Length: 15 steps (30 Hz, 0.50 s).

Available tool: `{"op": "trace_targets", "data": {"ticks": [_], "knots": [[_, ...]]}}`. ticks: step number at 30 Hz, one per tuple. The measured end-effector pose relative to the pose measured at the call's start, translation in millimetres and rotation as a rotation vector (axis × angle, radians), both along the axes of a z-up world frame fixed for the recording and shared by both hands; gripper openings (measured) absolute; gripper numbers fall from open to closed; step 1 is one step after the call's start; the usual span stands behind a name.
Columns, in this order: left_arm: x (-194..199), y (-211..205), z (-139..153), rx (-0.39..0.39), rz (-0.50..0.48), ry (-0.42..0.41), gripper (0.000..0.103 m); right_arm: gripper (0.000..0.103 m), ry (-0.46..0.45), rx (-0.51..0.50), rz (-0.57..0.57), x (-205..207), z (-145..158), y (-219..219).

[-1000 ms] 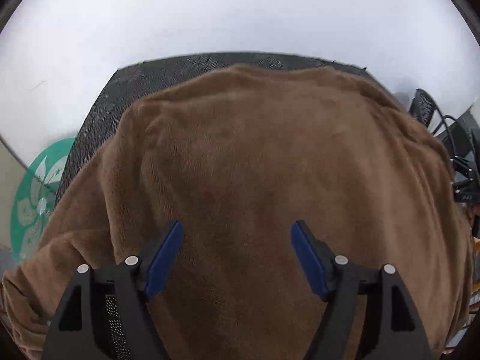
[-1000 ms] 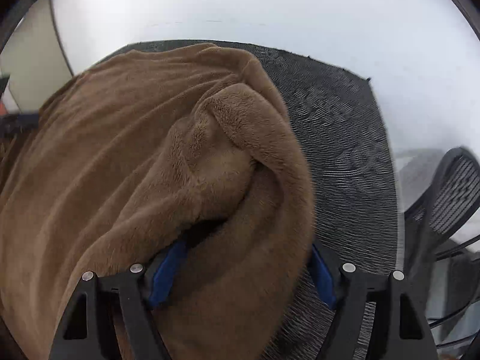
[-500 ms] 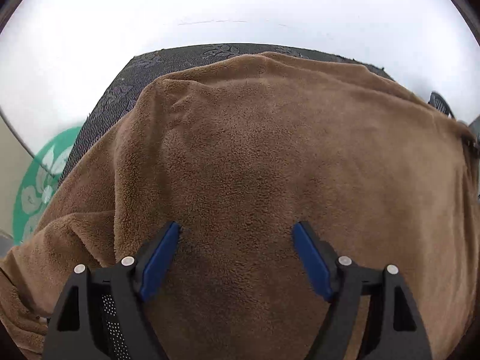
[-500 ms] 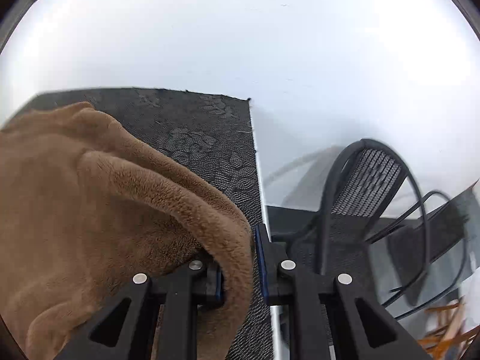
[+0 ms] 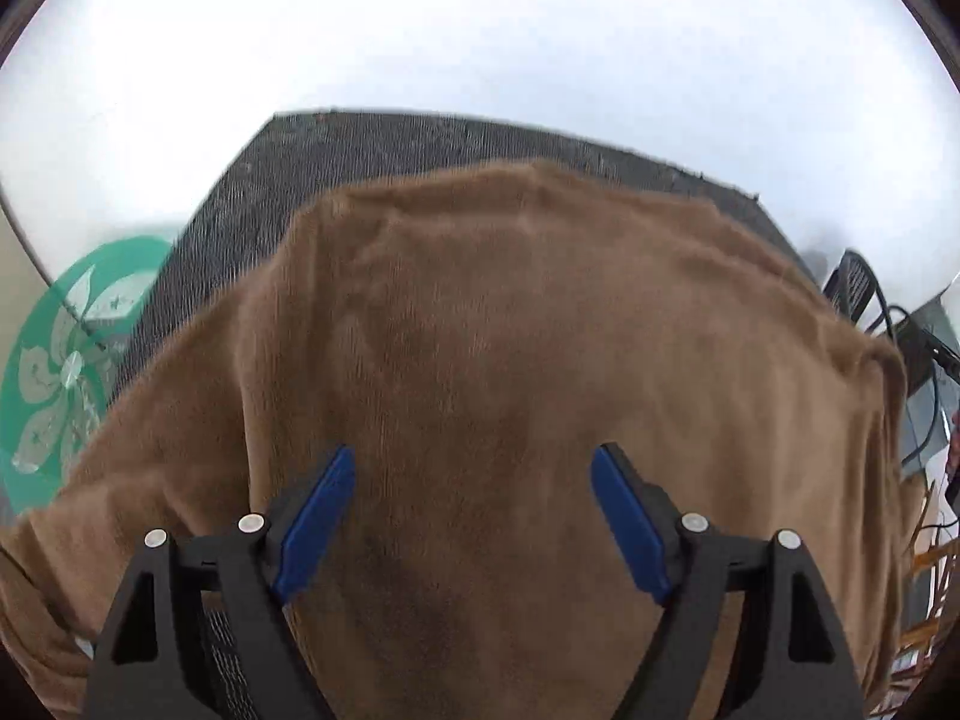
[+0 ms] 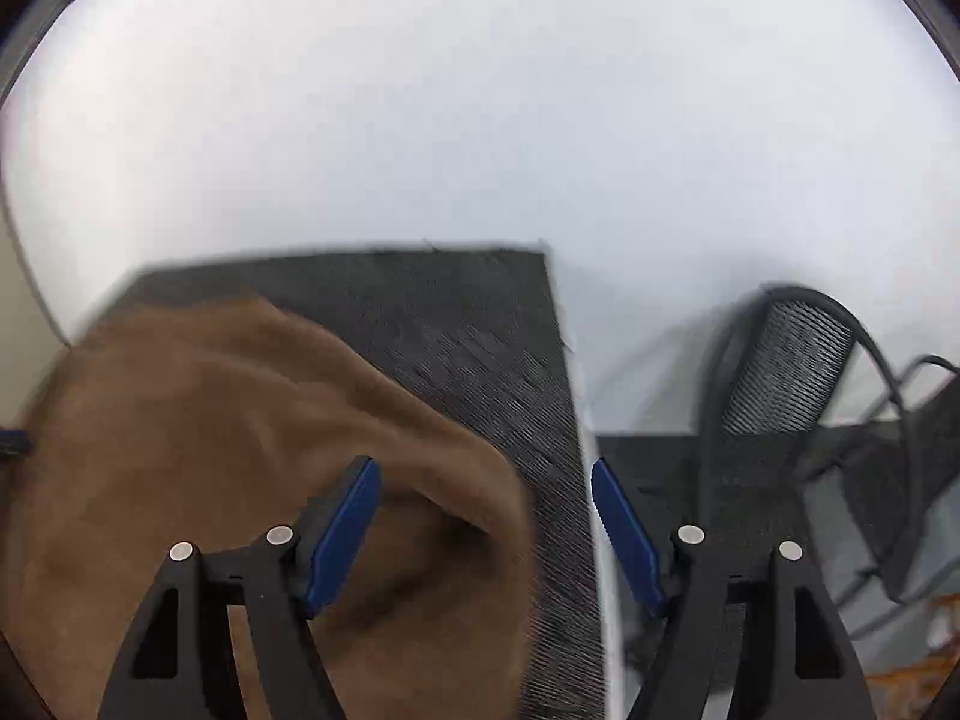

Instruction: Fold clothes

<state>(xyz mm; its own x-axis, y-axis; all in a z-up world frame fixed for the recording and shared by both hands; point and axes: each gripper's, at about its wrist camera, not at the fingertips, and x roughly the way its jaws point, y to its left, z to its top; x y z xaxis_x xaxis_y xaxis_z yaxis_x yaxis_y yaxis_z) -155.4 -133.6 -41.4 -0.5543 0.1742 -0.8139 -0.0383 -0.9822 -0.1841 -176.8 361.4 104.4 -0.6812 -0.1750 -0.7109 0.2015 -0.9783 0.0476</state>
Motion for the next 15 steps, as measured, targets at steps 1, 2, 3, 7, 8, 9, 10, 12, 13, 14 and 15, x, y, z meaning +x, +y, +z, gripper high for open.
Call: {"op": "trace_targets", "data": {"ticks": [1, 2, 3, 7, 8, 9, 10, 12, 13, 14, 15], "knots": [[-6.6, 3.7, 4.8, -0.011, 0.002, 0.01, 0.084, 0.075, -0.031, -0.057, 0.036, -7.8, 2.1, -7.9], [-15.1, 8.2, 7.9, -0.028, 0.001, 0.019, 0.084, 0.075, -0.073, -0.104, 0.07, -17.6, -0.4, -20.3], [-24.0, 12.8, 10.8, -0.046, -0.001, 0.028, 0.084, 0.075, -0.117, -0.149, 0.103, -27.7, -3.7, -33.8], [-62.1, 26.5, 4.4, -0.145, 0.012, 0.021, 0.084, 0.075, -0.249, -0.179, 0.162, -70.4, -41.5, -100.6], [-72.3, 29.1, 0.8, -0.173, 0.015, 0.014, 0.084, 0.075, -0.28, -0.173, 0.158, -82.2, -53.4, -111.0], [-81.4, 28.7, -5.2, -0.187, 0.022, -0.003, 0.084, 0.075, -0.311, -0.165, 0.144, -91.6, -66.9, -118.7], [-90.4, 27.8, -11.6, -0.198, 0.029, -0.022, 0.084, 0.075, -0.342, -0.156, 0.128, -100.5, -80.8, -126.1], [-106.0, 23.3, -24.5, -0.209, 0.046, -0.057, 0.084, 0.075, -0.372, -0.119, 0.08, -115.4, -103.7, -132.4], [-112.4, 19.3, -30.9, -0.206, 0.055, -0.073, 0.084, 0.075, -0.366, -0.088, 0.055, -122.2, -111.8, -134.6], [-117.8, 14.2, -37.1, -0.202, 0.067, -0.084, 0.084, 0.075, -0.335, -0.049, 0.039, -127.5, -114.6, -134.1], [-123.0, 9.0, -43.3, -0.198, 0.08, -0.095, 0.084, 0.075, -0.304, -0.016, 0.035, -130.7, -114.8, -135.0]]}}
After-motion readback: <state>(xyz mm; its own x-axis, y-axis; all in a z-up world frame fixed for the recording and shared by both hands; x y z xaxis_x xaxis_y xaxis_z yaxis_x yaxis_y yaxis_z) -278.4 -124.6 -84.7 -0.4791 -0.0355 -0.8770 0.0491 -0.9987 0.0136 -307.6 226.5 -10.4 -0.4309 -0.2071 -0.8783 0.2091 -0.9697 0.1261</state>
